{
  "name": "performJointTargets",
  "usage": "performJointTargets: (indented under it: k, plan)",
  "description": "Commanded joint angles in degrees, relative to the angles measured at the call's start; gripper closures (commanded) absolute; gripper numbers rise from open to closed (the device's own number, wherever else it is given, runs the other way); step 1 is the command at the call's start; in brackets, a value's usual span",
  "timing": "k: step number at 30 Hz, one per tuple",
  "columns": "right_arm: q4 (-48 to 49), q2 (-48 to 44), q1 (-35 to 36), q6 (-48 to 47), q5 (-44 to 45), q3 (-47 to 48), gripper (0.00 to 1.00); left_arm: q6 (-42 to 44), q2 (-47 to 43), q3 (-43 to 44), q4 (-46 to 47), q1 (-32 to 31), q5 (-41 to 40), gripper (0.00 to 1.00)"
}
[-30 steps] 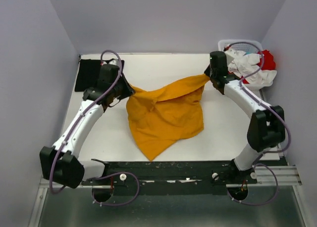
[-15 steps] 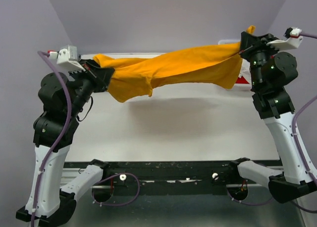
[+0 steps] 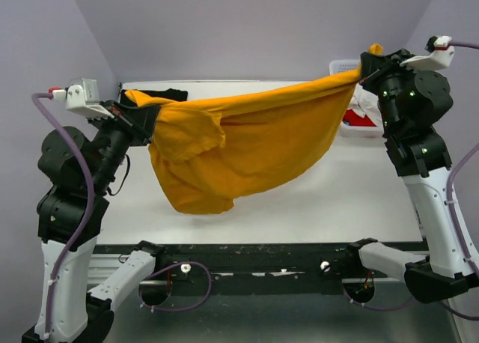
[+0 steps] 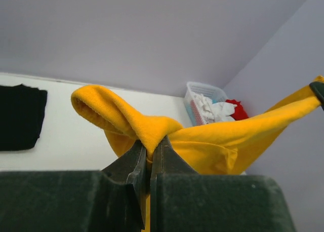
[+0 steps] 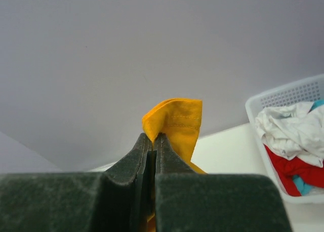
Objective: Fold and stack the t-shirts
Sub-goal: Flatten out the tshirt
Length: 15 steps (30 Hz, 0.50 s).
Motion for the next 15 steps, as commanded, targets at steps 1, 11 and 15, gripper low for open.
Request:
performJointTargets:
  k: [1, 11, 15]
  plan:
    - [-4.99, 7.06, -0.15, 2.01, 1.89, -3.34, 0.99, 0.18, 5.42, -6.33, 1.03, 0.62, -12.83, 0.99]
    - [-1.33, 45.83, -1.14, 6.02, 9.99, 5.49, 0.92, -3.40, 49.97, 3.87, 3.08, 14.73, 2.20, 0.65]
    - [-5.66, 59.35, -1.27, 5.36, 8.10, 18.11, 0.35, -2.93, 60.78, 13.71, -1.13, 14.85, 6.04, 0.01]
